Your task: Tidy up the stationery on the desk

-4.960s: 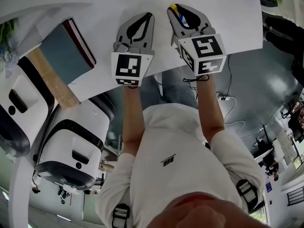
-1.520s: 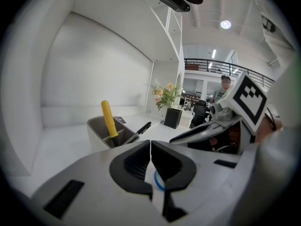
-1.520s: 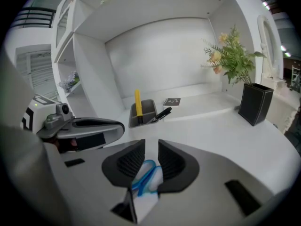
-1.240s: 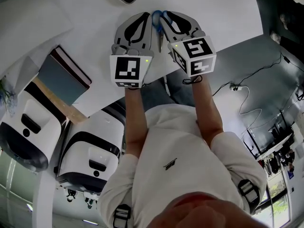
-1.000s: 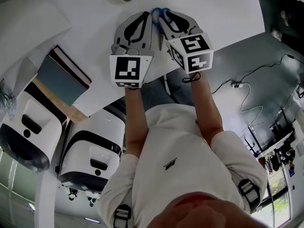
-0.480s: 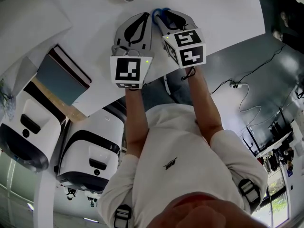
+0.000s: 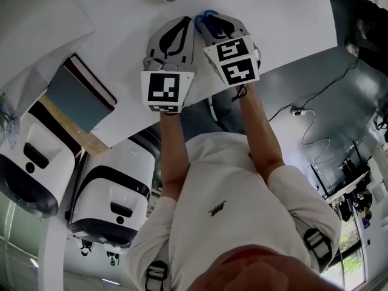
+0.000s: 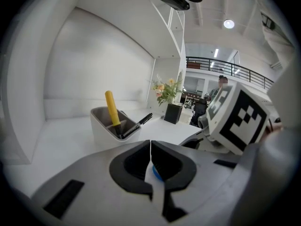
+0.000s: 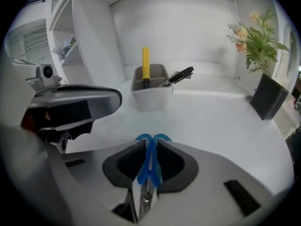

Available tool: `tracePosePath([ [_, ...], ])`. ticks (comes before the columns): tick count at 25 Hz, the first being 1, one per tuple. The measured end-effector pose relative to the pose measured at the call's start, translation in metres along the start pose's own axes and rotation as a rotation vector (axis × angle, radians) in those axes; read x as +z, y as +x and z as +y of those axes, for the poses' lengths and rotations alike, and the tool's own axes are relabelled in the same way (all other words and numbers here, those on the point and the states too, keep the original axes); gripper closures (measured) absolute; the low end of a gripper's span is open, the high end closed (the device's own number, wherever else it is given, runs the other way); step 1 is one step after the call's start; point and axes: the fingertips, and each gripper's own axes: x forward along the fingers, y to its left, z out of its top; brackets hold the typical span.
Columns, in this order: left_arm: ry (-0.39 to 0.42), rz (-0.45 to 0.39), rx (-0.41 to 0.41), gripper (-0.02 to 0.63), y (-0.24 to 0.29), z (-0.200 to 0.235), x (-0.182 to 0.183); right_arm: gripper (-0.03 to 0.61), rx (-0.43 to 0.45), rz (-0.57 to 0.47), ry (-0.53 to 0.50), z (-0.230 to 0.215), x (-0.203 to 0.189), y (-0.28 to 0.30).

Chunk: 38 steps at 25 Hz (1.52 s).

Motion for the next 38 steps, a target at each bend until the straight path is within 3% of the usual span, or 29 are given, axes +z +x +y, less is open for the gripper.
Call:
tracePosePath([
  [15, -0.005, -0.051, 0.037, 0.614, -0.021, 0.01, 0.026, 0.522, -0.012, -0.229, -0.03, 0.005, 0.062, -0.063],
  [38, 0.003, -0.136, 0.109, 0.614, -0.044, 0.036, 0.081, 0.522, 0.084, -0.515, -0.034, 0.016, 0.184, -0.113],
])
